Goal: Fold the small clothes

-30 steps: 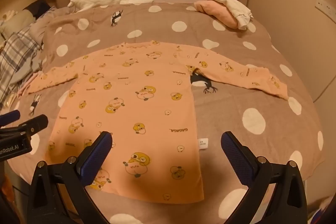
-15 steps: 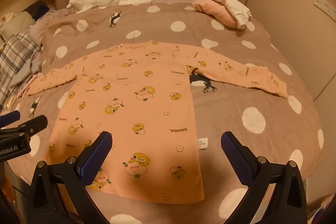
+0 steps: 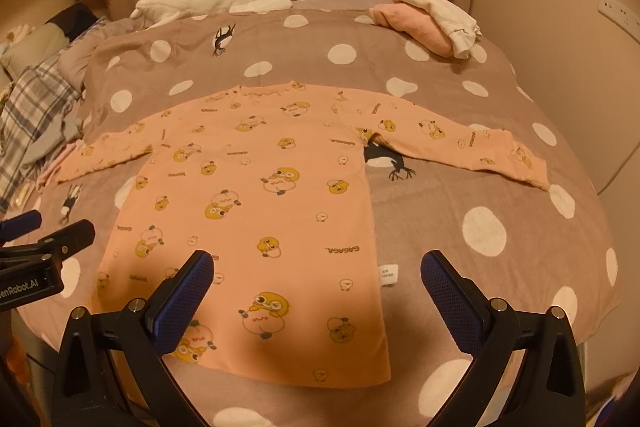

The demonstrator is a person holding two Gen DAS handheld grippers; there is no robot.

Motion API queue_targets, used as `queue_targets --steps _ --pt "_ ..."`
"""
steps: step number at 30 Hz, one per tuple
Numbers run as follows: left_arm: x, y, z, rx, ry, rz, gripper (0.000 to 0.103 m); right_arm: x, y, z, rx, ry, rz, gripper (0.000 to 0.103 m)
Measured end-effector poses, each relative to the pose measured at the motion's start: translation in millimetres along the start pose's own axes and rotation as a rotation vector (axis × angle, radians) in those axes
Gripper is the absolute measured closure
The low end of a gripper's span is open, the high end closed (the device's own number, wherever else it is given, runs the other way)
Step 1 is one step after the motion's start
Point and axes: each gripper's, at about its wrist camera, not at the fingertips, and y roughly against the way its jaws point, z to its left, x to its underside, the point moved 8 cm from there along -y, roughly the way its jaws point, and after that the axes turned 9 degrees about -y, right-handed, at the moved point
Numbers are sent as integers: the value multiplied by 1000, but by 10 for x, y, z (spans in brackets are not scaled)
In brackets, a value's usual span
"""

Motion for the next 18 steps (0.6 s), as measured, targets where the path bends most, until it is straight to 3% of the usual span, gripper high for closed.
queue_targets --steps 18 --pt "24 -24 -26 4 -16 6 0 -1 -17 0 -13 -3 11 1"
